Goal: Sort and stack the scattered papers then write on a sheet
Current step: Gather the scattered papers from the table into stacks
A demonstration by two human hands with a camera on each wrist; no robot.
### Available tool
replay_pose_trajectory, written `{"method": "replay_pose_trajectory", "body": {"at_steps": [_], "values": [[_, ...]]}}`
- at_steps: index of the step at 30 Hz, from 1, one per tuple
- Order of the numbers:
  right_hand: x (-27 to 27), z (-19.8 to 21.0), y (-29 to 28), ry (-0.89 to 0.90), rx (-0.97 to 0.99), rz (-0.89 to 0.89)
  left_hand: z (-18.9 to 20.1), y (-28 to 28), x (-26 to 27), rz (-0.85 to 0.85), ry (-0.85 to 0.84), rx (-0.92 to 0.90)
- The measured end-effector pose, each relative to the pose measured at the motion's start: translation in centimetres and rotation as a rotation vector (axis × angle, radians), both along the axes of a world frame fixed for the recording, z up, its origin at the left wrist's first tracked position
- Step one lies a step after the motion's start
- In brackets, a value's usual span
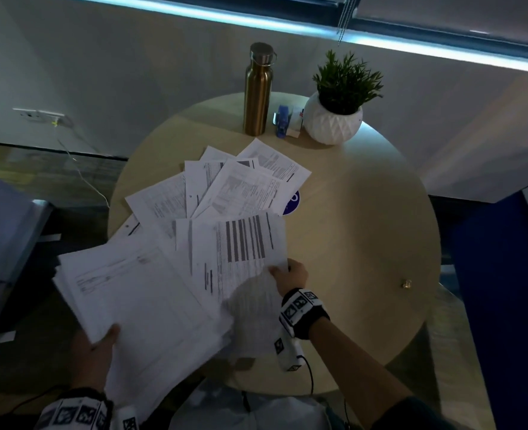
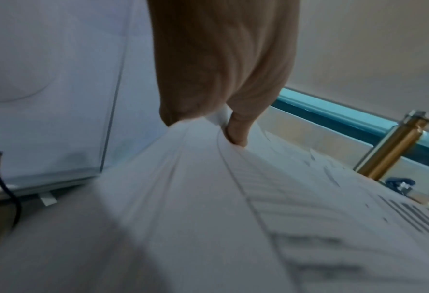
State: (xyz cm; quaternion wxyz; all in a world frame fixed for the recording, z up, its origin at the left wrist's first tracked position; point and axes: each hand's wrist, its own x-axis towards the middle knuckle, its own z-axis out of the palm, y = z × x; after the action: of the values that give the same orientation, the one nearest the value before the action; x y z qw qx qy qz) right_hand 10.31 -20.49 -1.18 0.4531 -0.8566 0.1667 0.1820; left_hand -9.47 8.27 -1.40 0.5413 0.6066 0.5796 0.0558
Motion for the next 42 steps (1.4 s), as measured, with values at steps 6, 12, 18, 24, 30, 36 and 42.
{"method": "replay_pose_trajectory", "body": {"at_steps": [6, 12, 18, 24, 30, 36, 42], "values": [[0.5, 1.4, 0.0, 0.280, -0.375, 0.486, 0.5, -0.5, 0.4, -0.098, 0.101, 0.065], [6.4, 4.9, 1.2, -0.357, -0.542, 0.957, 0.5, -0.2, 0.3, -0.114, 0.084, 0.083], [13.1, 2.7, 6.2, -0.120, -0.525, 1.177, 1.1, -0.7, -0.7, -0.195, 0.041, 0.170], [13.7, 1.3, 8.3, 0.069, -0.529, 1.170, 2.9, -1.0, -1.0, -0.091, -0.019, 0.199], [15.4, 3.5, 5.9, -0.019, -0.449, 1.094, 4.5, 1.5, -0.7, 0.007, -0.126, 0.365], [20.1, 11.1, -0.6, -0.046, -0.326, 0.985, 11.1, 2.1, 5.8, -0.199, -0.152, 0.472], [20.3, 18.5, -1.2, -0.272, -0.167, 0.906, 13.0, -2.8, 15.5, -0.514, -0.389, 0.349]]}}
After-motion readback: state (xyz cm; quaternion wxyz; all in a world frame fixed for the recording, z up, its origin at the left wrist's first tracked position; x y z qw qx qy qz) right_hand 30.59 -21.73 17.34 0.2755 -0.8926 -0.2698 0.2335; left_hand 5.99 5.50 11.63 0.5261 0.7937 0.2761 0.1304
